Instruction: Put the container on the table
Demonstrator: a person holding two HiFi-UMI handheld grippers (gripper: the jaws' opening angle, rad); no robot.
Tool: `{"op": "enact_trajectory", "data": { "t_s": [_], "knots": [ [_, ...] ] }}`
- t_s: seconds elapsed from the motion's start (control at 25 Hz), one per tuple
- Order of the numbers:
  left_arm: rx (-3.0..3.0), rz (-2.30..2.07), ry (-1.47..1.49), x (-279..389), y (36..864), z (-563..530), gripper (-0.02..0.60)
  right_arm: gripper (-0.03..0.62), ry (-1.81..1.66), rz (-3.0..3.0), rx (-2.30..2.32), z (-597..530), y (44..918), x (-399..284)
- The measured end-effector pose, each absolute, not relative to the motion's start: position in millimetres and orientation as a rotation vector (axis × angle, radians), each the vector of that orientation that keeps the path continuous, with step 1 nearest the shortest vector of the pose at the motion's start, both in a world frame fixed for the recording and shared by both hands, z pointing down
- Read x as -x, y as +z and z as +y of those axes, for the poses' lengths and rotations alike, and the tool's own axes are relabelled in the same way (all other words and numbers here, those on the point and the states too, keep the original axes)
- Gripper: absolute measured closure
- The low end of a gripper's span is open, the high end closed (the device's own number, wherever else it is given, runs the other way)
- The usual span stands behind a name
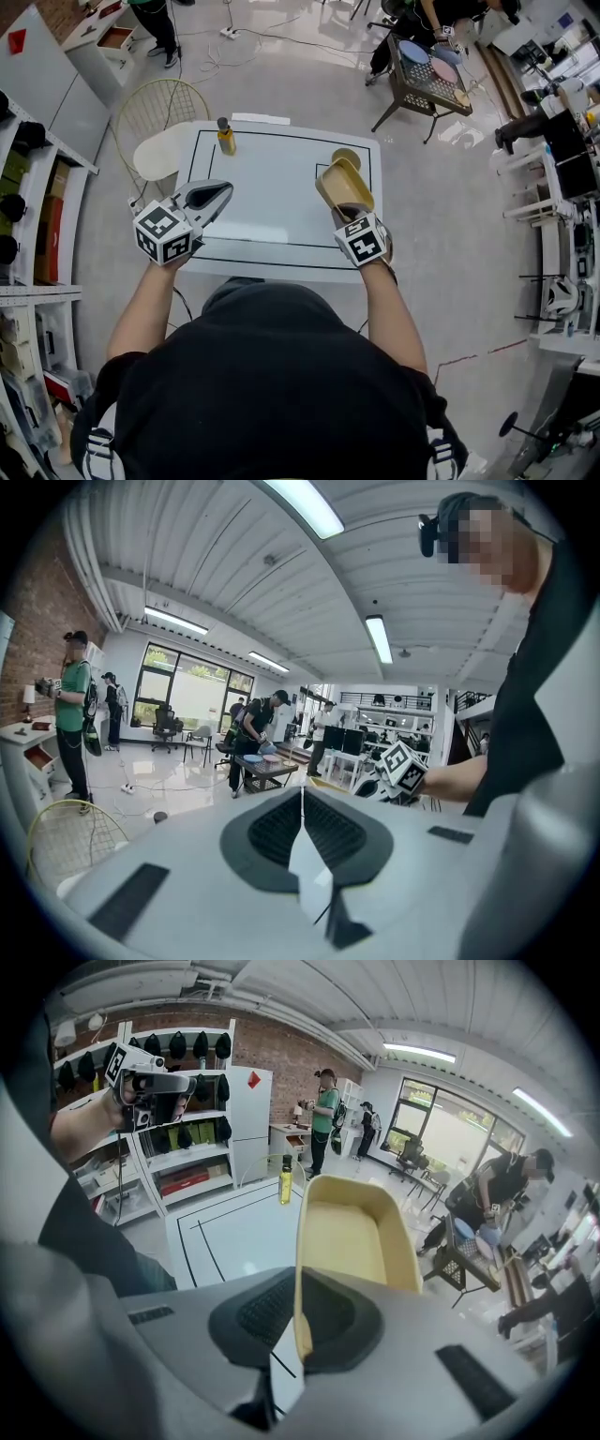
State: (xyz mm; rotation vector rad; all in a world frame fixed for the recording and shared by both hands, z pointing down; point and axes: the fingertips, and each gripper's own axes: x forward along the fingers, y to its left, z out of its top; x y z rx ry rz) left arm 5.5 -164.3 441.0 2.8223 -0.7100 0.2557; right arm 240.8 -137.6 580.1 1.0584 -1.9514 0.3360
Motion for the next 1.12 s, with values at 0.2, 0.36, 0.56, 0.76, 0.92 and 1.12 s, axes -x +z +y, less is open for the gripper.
{"op": "enact_trajectory", "data": {
  "t_s": [0.2, 0.36, 0.56, 0.76, 0.92, 1.12],
  "knots": [
    [-2.81, -0.712, 0.263, -2.7, 445.7, -179.6, 0.572, 0.58, 0.359, -1.95, -1.039, -150.7, 588.6, -234.8],
    [-2.796, -0.707, 0.275, 0.0, 451.7, -189.5, 0.572, 0.58, 0.37, -1.939, -1.021, -162.8, 597.4, -232.4],
    [-2.774, -0.721, 0.278, 10.8, 462.0, -204.5, 0.572, 0.58, 0.383, -1.918, -0.989, -175.0, 613.2, -228.2],
    [-2.752, -0.736, 0.271, 18.2, 468.6, -213.9, 0.572, 0.58, 0.386, -1.895, -0.947, -179.7, 627.0, -221.2],
    [-2.738, -0.737, 0.277, 21.5, 473.8, -216.2, 0.572, 0.58, 0.4, -1.892, -0.919, -181.1, 638.8, -215.1],
    [-2.72, -0.753, 0.277, 28.2, 477.1, -222.0, 0.574, 0.58, 0.406, -1.89, -0.891, -184.9, 651.5, -211.5]
  ]
}}
